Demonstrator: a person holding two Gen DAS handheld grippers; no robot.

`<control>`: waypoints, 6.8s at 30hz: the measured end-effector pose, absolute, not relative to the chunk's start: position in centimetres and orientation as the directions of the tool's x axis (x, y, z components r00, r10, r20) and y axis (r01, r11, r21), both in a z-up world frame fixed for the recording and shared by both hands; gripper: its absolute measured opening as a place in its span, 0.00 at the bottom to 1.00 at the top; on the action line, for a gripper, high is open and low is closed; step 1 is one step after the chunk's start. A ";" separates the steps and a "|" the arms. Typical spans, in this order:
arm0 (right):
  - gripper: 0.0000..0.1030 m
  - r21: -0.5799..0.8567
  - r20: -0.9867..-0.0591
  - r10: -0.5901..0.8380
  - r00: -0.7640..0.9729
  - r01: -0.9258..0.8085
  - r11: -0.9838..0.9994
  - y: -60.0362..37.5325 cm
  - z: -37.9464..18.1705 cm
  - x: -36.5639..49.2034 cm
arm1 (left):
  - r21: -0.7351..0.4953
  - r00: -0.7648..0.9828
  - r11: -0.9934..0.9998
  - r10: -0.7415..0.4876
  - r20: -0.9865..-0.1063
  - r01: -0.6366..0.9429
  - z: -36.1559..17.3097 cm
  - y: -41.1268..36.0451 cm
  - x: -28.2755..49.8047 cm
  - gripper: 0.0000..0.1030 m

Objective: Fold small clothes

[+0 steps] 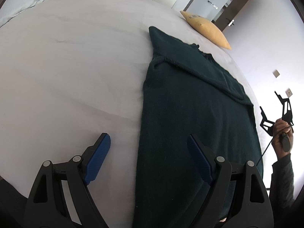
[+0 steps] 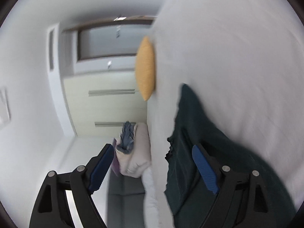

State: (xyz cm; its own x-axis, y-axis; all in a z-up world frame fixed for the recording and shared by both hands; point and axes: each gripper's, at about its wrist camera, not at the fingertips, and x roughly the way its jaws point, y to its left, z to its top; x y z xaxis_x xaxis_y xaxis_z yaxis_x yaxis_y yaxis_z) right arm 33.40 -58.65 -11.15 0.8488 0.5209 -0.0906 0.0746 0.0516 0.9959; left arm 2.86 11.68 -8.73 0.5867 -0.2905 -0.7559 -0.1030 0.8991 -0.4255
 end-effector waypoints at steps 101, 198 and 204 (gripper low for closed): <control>0.13 0.743 -0.658 0.717 0.232 0.046 0.667 -61.8 -15.1 11.9 | -0.769 0.243 0.639 -0.744 -0.623 -0.014 -13.9 13.3 -3.1 0.06; 0.16 0.852 -0.501 0.613 0.610 0.226 0.472 -59.1 -14.4 50.9 | -0.848 0.531 0.484 -0.671 -0.517 -0.215 -14.9 15.0 45.5 0.09; 0.50 0.876 -0.453 0.590 0.668 0.210 0.435 -59.9 -13.2 50.3 | -0.875 0.625 0.430 -0.625 -0.467 -0.223 -13.2 17.9 44.7 0.82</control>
State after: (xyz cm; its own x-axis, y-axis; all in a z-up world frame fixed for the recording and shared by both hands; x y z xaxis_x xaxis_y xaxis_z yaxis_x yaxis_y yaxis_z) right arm 50.29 -59.86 -13.20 0.6678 0.5903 -0.4534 0.2102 0.4348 0.8757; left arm 44.70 17.91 -13.24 0.6253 -0.6255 -0.4667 -0.2229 0.4300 -0.8749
